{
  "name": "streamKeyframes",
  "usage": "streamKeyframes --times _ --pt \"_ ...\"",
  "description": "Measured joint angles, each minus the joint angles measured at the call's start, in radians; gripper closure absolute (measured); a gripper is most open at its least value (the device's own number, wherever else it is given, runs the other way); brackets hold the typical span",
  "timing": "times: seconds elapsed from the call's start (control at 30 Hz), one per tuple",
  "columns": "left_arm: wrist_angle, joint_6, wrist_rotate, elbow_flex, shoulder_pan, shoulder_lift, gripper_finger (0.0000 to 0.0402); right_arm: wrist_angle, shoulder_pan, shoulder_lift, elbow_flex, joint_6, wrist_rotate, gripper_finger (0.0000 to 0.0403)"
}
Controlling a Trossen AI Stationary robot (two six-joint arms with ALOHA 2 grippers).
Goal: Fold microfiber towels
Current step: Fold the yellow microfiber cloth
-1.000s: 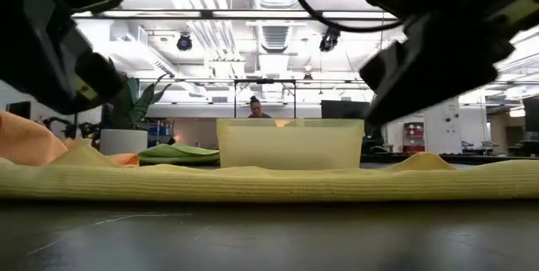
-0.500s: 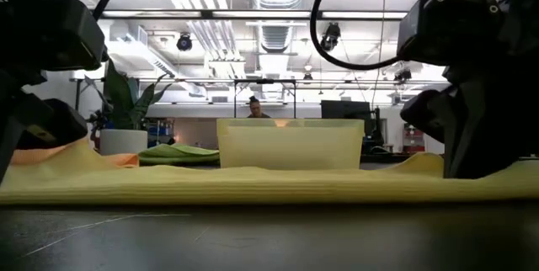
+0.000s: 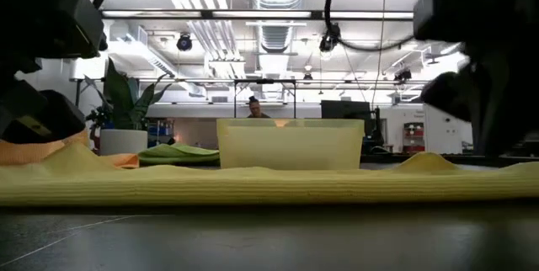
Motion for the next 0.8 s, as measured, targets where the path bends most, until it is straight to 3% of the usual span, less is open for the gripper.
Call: streamKeyframes --times 0.27,0.63,0.8 --pt "0.007 0.0 -0.031 0.002 0.0 -0.002 0.0402 -0.178 -0.028 -0.135 -0.002 0.342 0.009 0.0364" --pt "0.009 0.0 -0.076 -0.002 0.0 -0.002 0.0402 -0.187 -0.028 -0.141 -0.073 0.698 0.098 0.0219" --pt "0.009 0.009 -0.091 -0.003 0.0 -0.002 0.0402 -0.084 -0.028 -0.117 -0.131 0.765 0.098 0.0162"
